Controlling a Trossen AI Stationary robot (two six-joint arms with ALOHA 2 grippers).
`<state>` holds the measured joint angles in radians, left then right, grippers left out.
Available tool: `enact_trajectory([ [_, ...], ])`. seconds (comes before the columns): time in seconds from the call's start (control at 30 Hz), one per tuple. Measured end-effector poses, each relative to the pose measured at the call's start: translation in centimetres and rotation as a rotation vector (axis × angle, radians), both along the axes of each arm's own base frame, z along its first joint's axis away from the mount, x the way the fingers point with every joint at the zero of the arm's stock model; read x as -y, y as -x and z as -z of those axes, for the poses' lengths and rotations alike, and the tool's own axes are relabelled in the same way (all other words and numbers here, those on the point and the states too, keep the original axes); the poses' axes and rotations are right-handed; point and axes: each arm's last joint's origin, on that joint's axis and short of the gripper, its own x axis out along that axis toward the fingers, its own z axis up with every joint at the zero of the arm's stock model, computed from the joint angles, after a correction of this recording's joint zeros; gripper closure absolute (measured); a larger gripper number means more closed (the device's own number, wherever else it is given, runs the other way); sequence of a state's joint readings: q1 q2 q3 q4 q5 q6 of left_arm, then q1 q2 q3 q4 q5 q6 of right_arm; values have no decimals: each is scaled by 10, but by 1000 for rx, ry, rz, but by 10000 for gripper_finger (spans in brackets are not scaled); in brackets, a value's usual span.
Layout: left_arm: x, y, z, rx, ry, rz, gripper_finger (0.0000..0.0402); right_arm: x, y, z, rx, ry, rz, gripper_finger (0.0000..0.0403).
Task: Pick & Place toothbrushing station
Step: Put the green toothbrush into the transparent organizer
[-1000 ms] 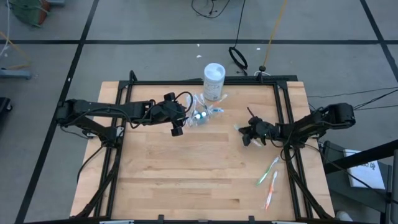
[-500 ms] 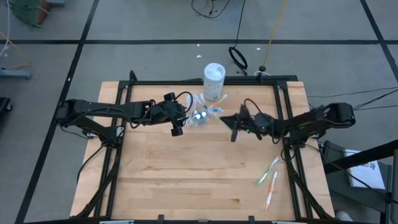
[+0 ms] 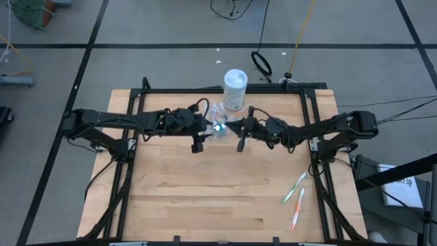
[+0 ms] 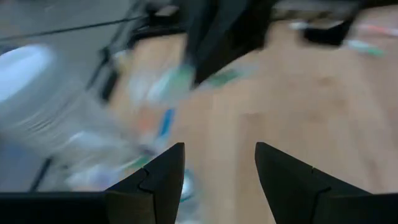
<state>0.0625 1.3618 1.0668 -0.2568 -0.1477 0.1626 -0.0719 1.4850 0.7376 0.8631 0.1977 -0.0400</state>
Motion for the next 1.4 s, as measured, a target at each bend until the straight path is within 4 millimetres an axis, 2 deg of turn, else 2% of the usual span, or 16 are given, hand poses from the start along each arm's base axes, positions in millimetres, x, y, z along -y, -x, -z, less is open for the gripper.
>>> enact_trajectory([
  [0.2,1,-3,3,-32,-98,116,199,-1,-2,8,-66,-1,-48,403],
  [0.33,-2,-8,4,-3,-101,166,199,-2,-2,9,-81,5,-68,403],
  [0.57,-13,-17,12,10,-85,120,199,-2,-1,11,-113,-3,-80,403],
  [0.77,-19,-15,12,-16,-150,3,199,2,2,15,-178,3,61,403],
  [0.9,-23,-15,12,-24,-190,-31,199,2,3,13,-178,1,-3,403],
  [1.13,-21,-16,11,8,-119,160,199,-3,2,11,-145,-26,-162,403],
  [1.4,-15,-17,11,19,-101,256,200,-3,1,11,-145,-27,-167,403],
])
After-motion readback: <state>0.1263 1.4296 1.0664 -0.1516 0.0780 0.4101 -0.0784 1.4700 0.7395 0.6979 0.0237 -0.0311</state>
